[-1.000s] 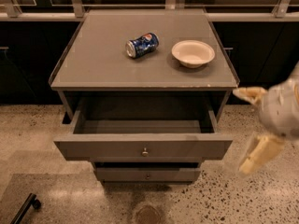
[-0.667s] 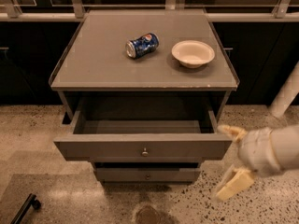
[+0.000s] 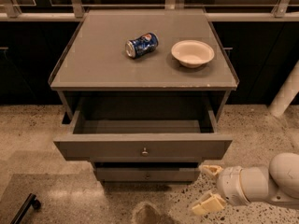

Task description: Close top drawer

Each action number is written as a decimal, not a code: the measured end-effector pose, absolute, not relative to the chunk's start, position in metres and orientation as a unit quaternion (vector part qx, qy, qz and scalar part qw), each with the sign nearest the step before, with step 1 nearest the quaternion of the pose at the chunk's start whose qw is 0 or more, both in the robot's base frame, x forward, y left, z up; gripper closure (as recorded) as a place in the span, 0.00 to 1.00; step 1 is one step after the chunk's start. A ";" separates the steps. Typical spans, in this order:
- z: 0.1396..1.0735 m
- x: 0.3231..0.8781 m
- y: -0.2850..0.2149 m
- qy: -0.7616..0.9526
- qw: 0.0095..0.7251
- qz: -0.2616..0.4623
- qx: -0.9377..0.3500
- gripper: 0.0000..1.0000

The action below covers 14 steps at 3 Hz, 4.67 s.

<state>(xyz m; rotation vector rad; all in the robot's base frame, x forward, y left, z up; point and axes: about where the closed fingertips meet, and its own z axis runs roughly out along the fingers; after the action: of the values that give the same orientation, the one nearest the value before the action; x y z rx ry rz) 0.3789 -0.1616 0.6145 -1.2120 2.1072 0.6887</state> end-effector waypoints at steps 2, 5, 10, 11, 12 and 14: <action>0.615 0.379 -0.161 0.795 0.303 0.260 -0.457 0.65; 0.598 0.434 -0.182 0.777 0.345 0.256 -0.459 1.00; 0.567 0.528 -0.218 0.792 0.397 0.203 -0.417 1.00; 0.601 0.569 -0.203 0.778 0.424 0.156 -0.436 1.00; 0.601 0.567 -0.202 0.778 0.424 0.156 -0.436 1.00; 0.627 0.600 -0.190 0.766 0.443 0.124 -0.449 1.00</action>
Offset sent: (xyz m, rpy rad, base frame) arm 0.0001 0.0000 0.0001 0.0000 -0.0003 0.0000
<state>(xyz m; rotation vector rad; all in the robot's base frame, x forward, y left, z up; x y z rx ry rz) 0.5999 -0.1902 0.6273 -1.1139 1.9001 0.3077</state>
